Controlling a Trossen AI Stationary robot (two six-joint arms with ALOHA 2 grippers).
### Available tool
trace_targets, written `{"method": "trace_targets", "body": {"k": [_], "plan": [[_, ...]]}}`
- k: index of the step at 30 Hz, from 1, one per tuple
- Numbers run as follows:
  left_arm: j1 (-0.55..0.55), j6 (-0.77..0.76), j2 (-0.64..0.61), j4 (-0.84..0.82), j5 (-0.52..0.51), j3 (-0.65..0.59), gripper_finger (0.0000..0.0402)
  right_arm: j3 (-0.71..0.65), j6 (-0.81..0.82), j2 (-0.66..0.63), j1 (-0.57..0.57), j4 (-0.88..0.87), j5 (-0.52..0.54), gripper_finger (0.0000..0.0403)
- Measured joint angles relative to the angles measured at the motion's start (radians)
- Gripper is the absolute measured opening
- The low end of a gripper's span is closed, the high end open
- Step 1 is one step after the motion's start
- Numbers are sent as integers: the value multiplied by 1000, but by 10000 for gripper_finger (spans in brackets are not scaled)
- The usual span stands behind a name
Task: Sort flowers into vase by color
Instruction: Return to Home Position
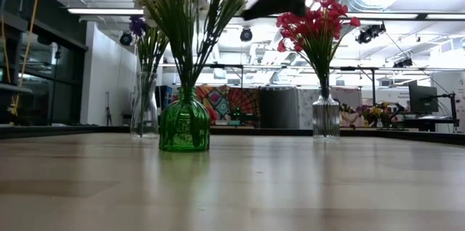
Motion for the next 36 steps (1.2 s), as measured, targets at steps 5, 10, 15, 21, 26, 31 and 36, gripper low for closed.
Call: {"method": "trace_targets", "body": {"k": [5, 10, 15, 21, 26, 31, 36], "plan": [[0, 48, -73, -8, 0, 0, 197, 0, 30, -70, 0, -164, 0, 255], [0, 46, -138, -53, 15, 1, 197, -2, 113, -132, 3, -323, 0, 256], [0, 3, -150, -172, 72, 0, 197, -3, 139, -170, 23, -454, 23, 256], [0, -26, -152, -77, 265, -86, 197, -3, 193, -206, 61, -690, 51, 240], [0, -17, -219, 198, 317, -283, 181, -4, 287, -248, 108, -854, 47, 156], [0, -36, -295, 370, 369, -475, 109, -4, 424, -327, 187, -873, 28, 20], [0, -10, -372, 340, 372, -536, 11, -4, 640, -393, 307, -896, 62, 15]]}}
